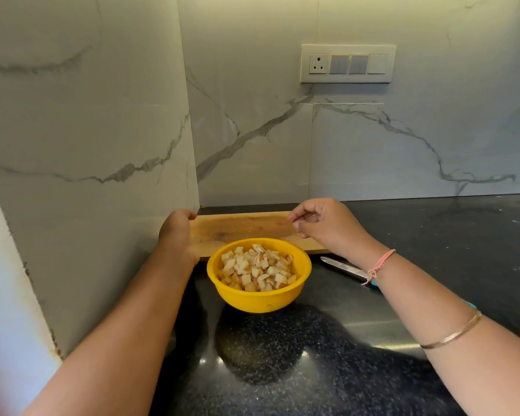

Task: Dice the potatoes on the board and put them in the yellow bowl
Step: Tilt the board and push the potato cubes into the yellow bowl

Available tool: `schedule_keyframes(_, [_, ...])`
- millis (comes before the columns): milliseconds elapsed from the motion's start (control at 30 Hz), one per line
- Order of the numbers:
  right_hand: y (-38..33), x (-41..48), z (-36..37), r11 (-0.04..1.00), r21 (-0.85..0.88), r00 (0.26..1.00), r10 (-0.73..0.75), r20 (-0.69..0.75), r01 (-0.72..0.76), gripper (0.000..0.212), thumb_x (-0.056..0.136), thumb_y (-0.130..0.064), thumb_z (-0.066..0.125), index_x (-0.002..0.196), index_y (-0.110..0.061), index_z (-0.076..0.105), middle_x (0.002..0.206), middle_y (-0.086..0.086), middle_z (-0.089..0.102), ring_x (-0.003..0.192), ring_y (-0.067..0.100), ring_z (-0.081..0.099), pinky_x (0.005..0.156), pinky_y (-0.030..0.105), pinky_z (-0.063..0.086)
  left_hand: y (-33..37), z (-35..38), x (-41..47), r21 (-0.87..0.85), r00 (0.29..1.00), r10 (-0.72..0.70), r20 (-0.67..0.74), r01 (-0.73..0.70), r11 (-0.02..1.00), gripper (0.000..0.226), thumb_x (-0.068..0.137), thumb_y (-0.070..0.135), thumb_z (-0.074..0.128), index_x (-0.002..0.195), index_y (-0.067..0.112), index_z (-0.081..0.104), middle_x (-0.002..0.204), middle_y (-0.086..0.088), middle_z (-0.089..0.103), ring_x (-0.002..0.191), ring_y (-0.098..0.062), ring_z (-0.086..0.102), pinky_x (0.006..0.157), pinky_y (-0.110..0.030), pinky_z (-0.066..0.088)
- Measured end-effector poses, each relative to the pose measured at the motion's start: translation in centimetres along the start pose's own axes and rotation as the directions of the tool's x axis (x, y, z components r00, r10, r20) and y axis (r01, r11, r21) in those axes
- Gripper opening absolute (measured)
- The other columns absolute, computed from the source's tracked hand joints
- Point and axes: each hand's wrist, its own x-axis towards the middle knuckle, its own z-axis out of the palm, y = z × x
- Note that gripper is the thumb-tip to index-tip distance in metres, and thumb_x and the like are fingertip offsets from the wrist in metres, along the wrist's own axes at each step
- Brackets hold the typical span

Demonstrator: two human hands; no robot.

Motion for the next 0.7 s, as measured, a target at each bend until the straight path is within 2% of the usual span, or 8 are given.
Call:
schedule_keyframes(100, [0.7, 0.1, -0.7, 0.991, 0.106, 0.997, 0.074, 0.032, -0.077, 0.017, 0.087, -0.004, 0.063, 0.082, -0.019, 0.068, 0.079, 0.002, 0.066, 0.072, 0.014, 0.064, 0.076, 0.027, 0.056, 0.1, 0.2, -0.7, 0.072, 0.999, 0.021, 0.035, -0.024, 0.997, 0.015, 0.093, 0.017, 0.049, 0.101, 0.009, 0.039, 0.083, -0.01, 0.04, 0.084, -0.029, 0.05, 0.095, -0.049, 0.047])
schedule_keyframes(200, [1.0, -0.1, -0.6, 0.979, 0.154, 0.985, 0.115, 0.124, -0.134, 0.006, 0.089, -0.007, 0.063, 0.09, -0.01, 0.068, 0.078, 0.004, 0.065, 0.071, 0.012, 0.062, 0.076, 0.026, 0.057, 0.3, 0.3, -1.3, 0.178, 0.996, 0.062, 0.064, -0.072, 0.981, 0.013, 0.094, 0.018, 0.051, 0.088, 0.007, 0.047, 0.081, -0.009, 0.042, 0.073, -0.026, 0.046, 0.078, -0.043, 0.049])
schedule_keyframes(233, [1.0, -0.2, -0.4, 0.981, 0.14, 0.984, 0.115, 0.138, -0.135, 0.006, 0.089, -0.009, 0.063, 0.093, -0.008, 0.068, 0.078, 0.004, 0.065, 0.071, 0.011, 0.062, 0.075, 0.025, 0.057, 0.4, 0.3, -1.2, 0.209, 0.995, 0.081, 0.066, -0.093, 0.974, 0.013, 0.093, 0.02, 0.053, 0.087, 0.008, 0.05, 0.081, -0.009, 0.044, 0.074, -0.026, 0.048, 0.077, -0.041, 0.049])
schedule_keyframes(333, [1.3, -0.2, -0.2, 0.987, 0.087, 0.985, 0.121, 0.122, -0.132, 0.012, 0.091, -0.013, 0.062, 0.096, -0.005, 0.068, 0.08, 0.006, 0.066, 0.073, 0.012, 0.062, 0.072, 0.024, 0.057, 0.5, 0.0, -0.4, 0.274, 0.983, 0.177, 0.047, -0.183, 0.944, 0.016, 0.091, 0.022, 0.056, 0.095, 0.009, 0.049, 0.083, -0.008, 0.046, 0.081, -0.027, 0.05, 0.09, -0.042, 0.046])
schedule_keyframes(467, [2.1, -0.1, -0.6, 0.991, -0.049, 0.988, 0.132, 0.082, -0.128, 0.006, 0.09, -0.013, 0.062, 0.087, -0.012, 0.068, 0.079, 0.006, 0.067, 0.072, 0.015, 0.062, 0.076, 0.03, 0.056, 0.2, -0.3, 0.7, 0.42, 0.971, 0.227, 0.075, -0.237, 0.876, 0.032, 0.089, 0.028, 0.057, 0.114, 0.01, 0.049, 0.11, -0.015, 0.053, 0.106, -0.034, 0.051, 0.099, -0.05, 0.044])
schedule_keyframes(533, [2.5, -0.2, -1.0, 0.972, -0.202, 0.984, 0.141, 0.113, -0.116, 0.004, 0.087, -0.015, 0.064, 0.085, -0.014, 0.068, 0.078, -0.001, 0.064, 0.07, 0.011, 0.058, 0.074, 0.029, 0.051, 0.1, -0.3, 0.9, 0.485, 0.966, 0.236, 0.111, -0.259, 0.835, 0.041, 0.087, 0.028, 0.057, 0.122, 0.008, 0.053, 0.121, -0.016, 0.054, 0.112, -0.035, 0.051, 0.1, -0.052, 0.043])
schedule_keyframes(600, [2.6, -0.4, -1.7, 0.922, -0.372, 0.97, 0.183, 0.163, -0.111, 0.007, 0.085, -0.019, 0.067, 0.089, -0.014, 0.07, 0.086, -0.004, 0.061, 0.079, 0.01, 0.055, 0.075, 0.024, 0.042, 0.0, -0.2, 1.0, 0.517, 0.958, 0.257, 0.126, -0.284, 0.808, 0.04, 0.088, 0.027, 0.057, 0.123, 0.008, 0.053, 0.122, -0.017, 0.054, 0.113, -0.035, 0.051, 0.1, -0.051, 0.043])
schedule_keyframes(700, [2.7, -0.9, -3.5, 0.847, -0.499, 0.932, 0.312, 0.185, -0.185, 0.02, 0.084, -0.02, 0.069, 0.102, -0.011, 0.07, 0.098, -0.001, 0.063, 0.092, 0.015, 0.056, 0.076, 0.025, 0.041, 0.0, -0.1, 1.3, 0.549, 0.944, 0.302, 0.133, -0.324, 0.771, 0.039, 0.091, 0.026, 0.055, 0.125, 0.007, 0.052, 0.122, -0.017, 0.053, 0.113, -0.035, 0.05, 0.099, -0.05, 0.043])
